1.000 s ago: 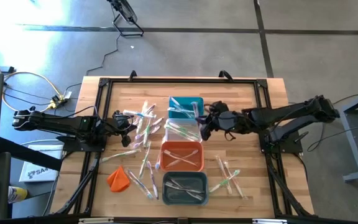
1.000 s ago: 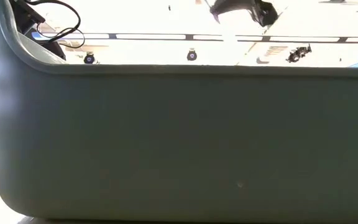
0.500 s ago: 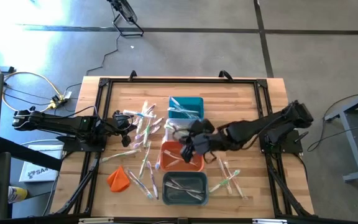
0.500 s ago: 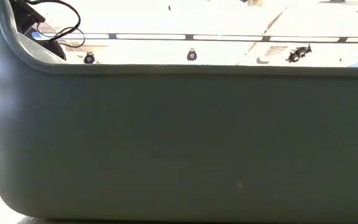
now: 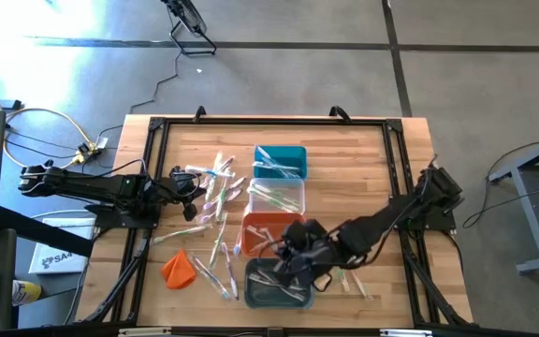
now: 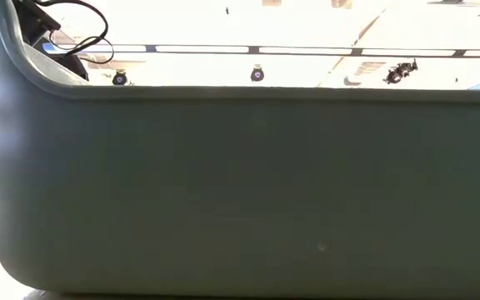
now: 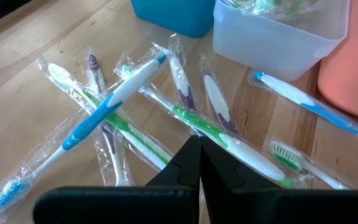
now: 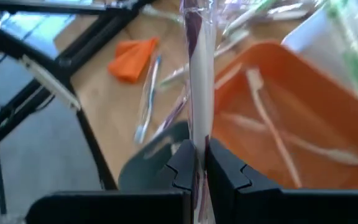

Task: Pick & Place Toothbrushes
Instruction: Put the violet toothbrush into the green bin, then put the green toothbrush into the transparent bin

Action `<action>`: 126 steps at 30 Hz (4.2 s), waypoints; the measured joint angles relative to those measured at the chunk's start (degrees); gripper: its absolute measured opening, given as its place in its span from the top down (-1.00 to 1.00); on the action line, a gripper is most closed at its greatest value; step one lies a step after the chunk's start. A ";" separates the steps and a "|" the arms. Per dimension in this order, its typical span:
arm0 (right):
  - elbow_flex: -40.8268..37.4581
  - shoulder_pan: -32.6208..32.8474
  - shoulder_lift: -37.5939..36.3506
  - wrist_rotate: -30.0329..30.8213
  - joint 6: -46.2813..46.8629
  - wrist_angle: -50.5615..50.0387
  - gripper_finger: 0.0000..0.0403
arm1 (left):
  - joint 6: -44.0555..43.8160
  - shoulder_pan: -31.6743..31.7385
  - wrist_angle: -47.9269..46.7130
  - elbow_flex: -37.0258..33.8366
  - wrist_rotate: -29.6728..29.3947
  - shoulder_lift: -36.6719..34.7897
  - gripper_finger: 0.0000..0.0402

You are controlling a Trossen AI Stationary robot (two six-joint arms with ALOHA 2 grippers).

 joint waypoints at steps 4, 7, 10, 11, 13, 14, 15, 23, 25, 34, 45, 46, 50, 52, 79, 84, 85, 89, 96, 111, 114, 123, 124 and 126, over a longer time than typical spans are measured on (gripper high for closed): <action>0.00 1.28 1.91 -2.38 -0.01 0.27 0.94 | 0.00 0.00 0.04 0.02 0.00 0.00 1.00; 0.00 1.67 3.39 -2.72 -0.74 0.31 0.94 | 0.02 0.01 0.03 0.02 0.00 0.01 1.00; 0.00 1.65 5.22 -3.60 -2.09 0.50 0.94 | 0.02 0.00 0.02 0.00 0.00 0.02 1.00; 0.00 1.55 5.89 -3.72 -2.45 0.49 0.94 | 0.00 0.00 0.00 0.00 0.00 0.02 1.00; 0.00 1.41 6.95 -3.98 -3.72 0.64 0.94 | 0.01 0.01 0.04 0.01 0.00 0.02 1.00; 0.00 1.34 7.51 -4.24 -4.50 0.69 0.94 | 0.00 0.00 -0.01 0.02 0.00 0.02 1.00; 0.00 1.17 8.07 -4.69 -5.00 0.83 0.94 | 0.02 0.00 -0.01 0.01 0.00 0.00 1.00; -0.02 0.96 10.35 -8.37 -9.98 2.67 0.93 | 0.01 0.00 -0.02 0.01 0.00 0.00 1.00; -0.02 0.97 10.33 -8.24 -11.12 3.06 0.93 | 0.00 0.02 0.00 0.01 0.00 0.00 1.00; -0.02 0.71 11.06 -10.06 -13.79 3.39 0.94 | 0.02 0.02 -0.01 0.00 0.00 0.01 1.00; -0.09 0.70 13.68 -12.98 -15.16 3.91 0.94 | 0.01 0.02 -0.02 0.01 -0.02 0.00 1.00; -0.04 0.57 13.88 -13.21 -15.20 4.48 0.94 | 0.01 0.01 -0.02 0.00 -0.01 0.00 1.00; -0.11 0.31 14.13 -15.09 -15.00 4.28 0.91 | 0.01 0.00 -0.02 0.00 -0.02 0.01 1.00; -0.07 -0.01 14.13 -15.28 -13.89 4.59 0.83 | 0.02 0.01 -0.02 0.01 0.00 0.01 1.00; -0.07 -4.77 12.59 -45.40 -7.65 9.48 0.87 | 0.00 0.00 -0.01 0.00 -0.01 0.01 1.00; -0.07 -4.95 11.39 -48.83 -7.48 12.10 0.98 | 0.00 0.02 -0.05 0.00 0.00 0.00 1.00; -0.07 -4.95 11.09 -48.88 -7.44 12.41 0.98 | 0.00 0.02 -0.02 0.01 -0.01 0.00 1.00; -0.07 -4.93 8.81 -47.80 -6.80 11.43 0.99 | 0.00 0.00 0.04 0.00 -0.01 0.00 1.00; -0.06 -4.68 2.20 -40.30 -5.50 3.37 0.99 | 0.00 0.01 0.02 0.00 -0.01 0.00 1.00; -0.09 0.57 -4.65 -24.63 -4.79 -36.64 0.99 | 0.00 0.01 0.01 0.00 -0.01 0.00 1.00; -0.11 0.64 -4.65 -24.06 -4.56 -36.75 0.99 | 0.00 0.01 0.02 0.00 0.00 0.02 1.00; -1.81 0.92 -4.65 -21.54 -4.97 -37.77 0.99 | 0.00 0.02 0.06 0.00 -0.02 0.02 1.00; -2.82 1.03 -4.64 -21.82 -4.95 -37.68 0.99 | 0.00 0.02 0.06 0.00 -0.02 0.02 1.00; -5.34 1.26 -4.60 -23.31 -5.00 -36.98 0.99 | 0.00 0.00 0.06 0.00 -0.02 0.00 1.00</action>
